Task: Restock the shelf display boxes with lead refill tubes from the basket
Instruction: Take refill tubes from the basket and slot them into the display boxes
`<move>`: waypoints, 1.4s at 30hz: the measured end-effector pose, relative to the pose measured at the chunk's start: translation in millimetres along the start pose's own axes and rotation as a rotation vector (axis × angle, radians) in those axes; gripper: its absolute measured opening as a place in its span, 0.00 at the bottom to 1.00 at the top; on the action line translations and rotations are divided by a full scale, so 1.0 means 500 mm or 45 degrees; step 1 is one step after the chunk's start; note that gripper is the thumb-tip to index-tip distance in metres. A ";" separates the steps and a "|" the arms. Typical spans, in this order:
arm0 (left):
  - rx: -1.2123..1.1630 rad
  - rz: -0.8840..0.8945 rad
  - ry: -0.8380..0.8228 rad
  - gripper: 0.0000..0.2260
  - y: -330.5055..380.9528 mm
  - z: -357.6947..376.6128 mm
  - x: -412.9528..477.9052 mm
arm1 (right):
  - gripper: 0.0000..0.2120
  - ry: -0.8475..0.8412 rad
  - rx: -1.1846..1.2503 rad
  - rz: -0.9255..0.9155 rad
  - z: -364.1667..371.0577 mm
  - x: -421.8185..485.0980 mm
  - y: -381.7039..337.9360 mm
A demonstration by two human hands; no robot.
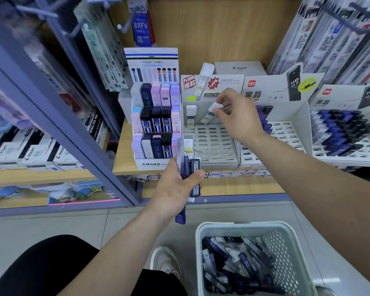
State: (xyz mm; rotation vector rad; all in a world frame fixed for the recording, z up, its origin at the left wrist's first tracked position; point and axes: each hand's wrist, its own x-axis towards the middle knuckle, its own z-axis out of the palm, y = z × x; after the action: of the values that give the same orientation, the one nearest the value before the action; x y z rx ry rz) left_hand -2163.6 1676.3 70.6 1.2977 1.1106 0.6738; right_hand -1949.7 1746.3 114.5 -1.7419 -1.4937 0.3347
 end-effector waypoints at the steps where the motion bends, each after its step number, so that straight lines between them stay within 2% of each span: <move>1: 0.001 0.001 0.003 0.21 0.000 0.000 0.001 | 0.05 -0.010 -0.008 -0.005 0.001 0.002 0.000; 13: 0.001 0.010 0.002 0.22 -0.001 0.001 0.006 | 0.06 -0.109 -0.123 -0.135 0.003 0.010 -0.001; 21: -0.024 0.000 -0.015 0.16 -0.004 0.001 0.004 | 0.09 0.068 -0.250 -0.305 0.034 0.013 0.012; 26: -0.034 -0.018 -0.012 0.19 -0.003 -0.002 0.004 | 0.09 0.117 -0.322 -0.356 0.047 0.013 0.020; 31: -0.023 -0.024 -0.009 0.17 0.002 0.002 0.004 | 0.14 -0.045 -0.350 -0.303 0.050 0.007 0.020; 33: -0.018 -0.016 -0.007 0.15 0.004 0.003 0.003 | 0.15 -0.049 -0.248 -0.236 0.039 -0.002 0.006; 35: -0.006 -0.010 -0.012 0.14 0.005 0.005 0.003 | 0.12 -0.085 -0.043 -0.143 0.021 -0.026 -0.021; 38: 0.003 -0.014 -0.030 0.14 0.011 0.016 0.002 | 0.10 -0.400 0.416 0.105 -0.004 -0.088 -0.070; 40: -0.006 -0.019 -0.054 0.14 0.017 0.027 0.000 | 0.13 -0.539 0.369 0.113 -0.016 -0.116 -0.076; 42: -0.004 -0.038 -0.101 0.14 0.027 0.040 -0.003 | 0.15 -0.553 0.354 0.131 -0.032 -0.126 -0.070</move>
State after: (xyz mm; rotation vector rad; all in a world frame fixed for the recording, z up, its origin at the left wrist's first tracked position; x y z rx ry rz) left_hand -2143.4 1669.3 82.1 1.2915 1.0623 0.5969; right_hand -1981.1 1681.5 131.2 -1.5862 -1.5633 0.9776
